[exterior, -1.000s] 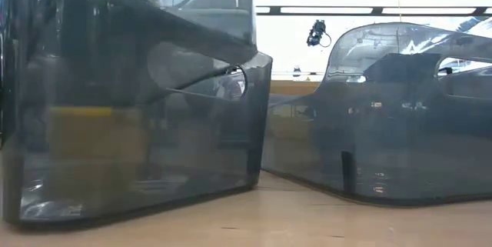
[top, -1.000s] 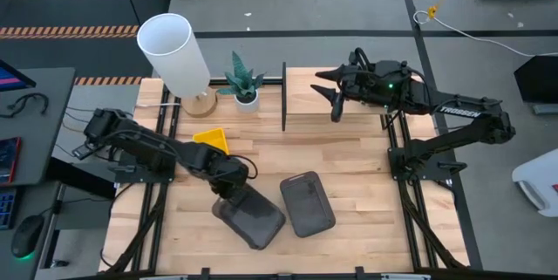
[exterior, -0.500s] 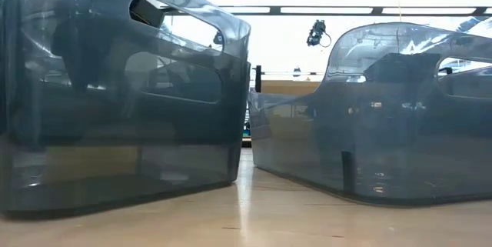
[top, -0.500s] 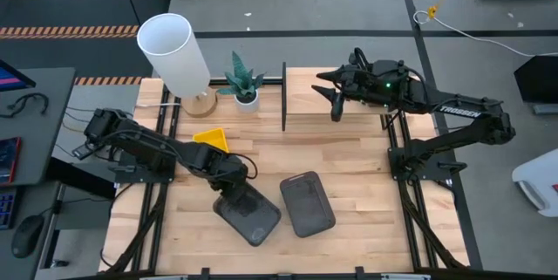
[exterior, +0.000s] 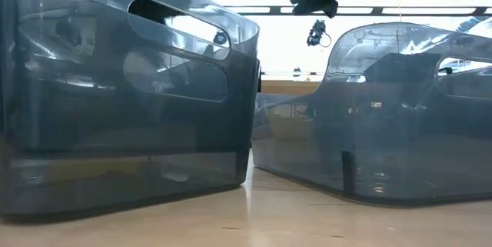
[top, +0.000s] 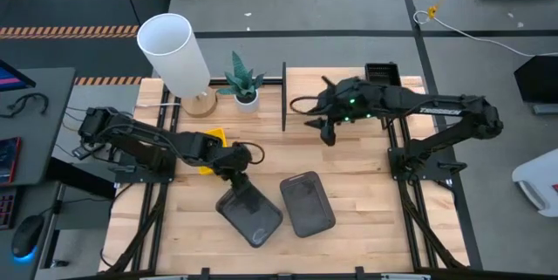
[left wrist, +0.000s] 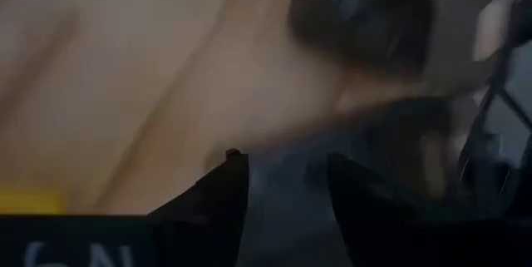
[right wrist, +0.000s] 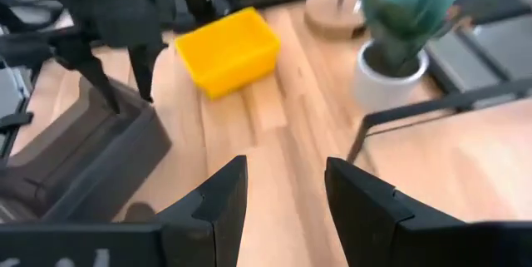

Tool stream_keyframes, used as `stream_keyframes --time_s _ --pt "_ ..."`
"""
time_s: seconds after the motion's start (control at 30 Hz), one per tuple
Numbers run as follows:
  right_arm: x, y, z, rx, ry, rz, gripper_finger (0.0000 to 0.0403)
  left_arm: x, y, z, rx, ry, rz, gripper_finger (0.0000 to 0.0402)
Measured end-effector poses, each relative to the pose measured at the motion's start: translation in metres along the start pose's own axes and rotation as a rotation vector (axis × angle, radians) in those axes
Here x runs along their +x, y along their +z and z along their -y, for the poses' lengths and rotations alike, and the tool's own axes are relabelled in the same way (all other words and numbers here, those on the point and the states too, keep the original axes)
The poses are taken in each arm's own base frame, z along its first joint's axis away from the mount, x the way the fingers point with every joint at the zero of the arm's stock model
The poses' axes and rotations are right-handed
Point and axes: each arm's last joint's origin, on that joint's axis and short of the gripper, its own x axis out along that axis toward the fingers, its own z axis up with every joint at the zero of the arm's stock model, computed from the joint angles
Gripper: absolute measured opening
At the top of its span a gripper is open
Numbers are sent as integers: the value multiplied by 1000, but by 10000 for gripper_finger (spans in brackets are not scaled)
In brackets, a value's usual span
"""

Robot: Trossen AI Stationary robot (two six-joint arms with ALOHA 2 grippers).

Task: Stack baskets on shelf by color
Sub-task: Stack the gray bin on the stacked gray bin

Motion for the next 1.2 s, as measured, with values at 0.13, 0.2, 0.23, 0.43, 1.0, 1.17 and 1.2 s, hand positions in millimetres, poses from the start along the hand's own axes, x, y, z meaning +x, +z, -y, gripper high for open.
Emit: stream_keyframes --time_s 0.13,0.2,0.23,0.43,1.0,1.17,1.2 --pt "19 -7 -4 51 93 -86 167 -1 9 6 103 -19 129 162" --pt "28 -10 -8 83 141 -132 167 -1 11 8 143 -35 152 160" --pt "32 -12 -8 91 156 -153 168 -1 11 9 155 -43 162 158" --pt "44 -23 -11 156 152 -264 167 -2 18 10 200 1 267 149" --pt "-27 -16 -6 320 -23 -130 168 39 49 14 194 -100 326 140" --pt "-45 -11 -6 338 -16 -34 167 52 64 28 269 -37 236 131" --pt "-48 -9 -7 337 -12 -12 167 56 68 33 282 -33 230 130"
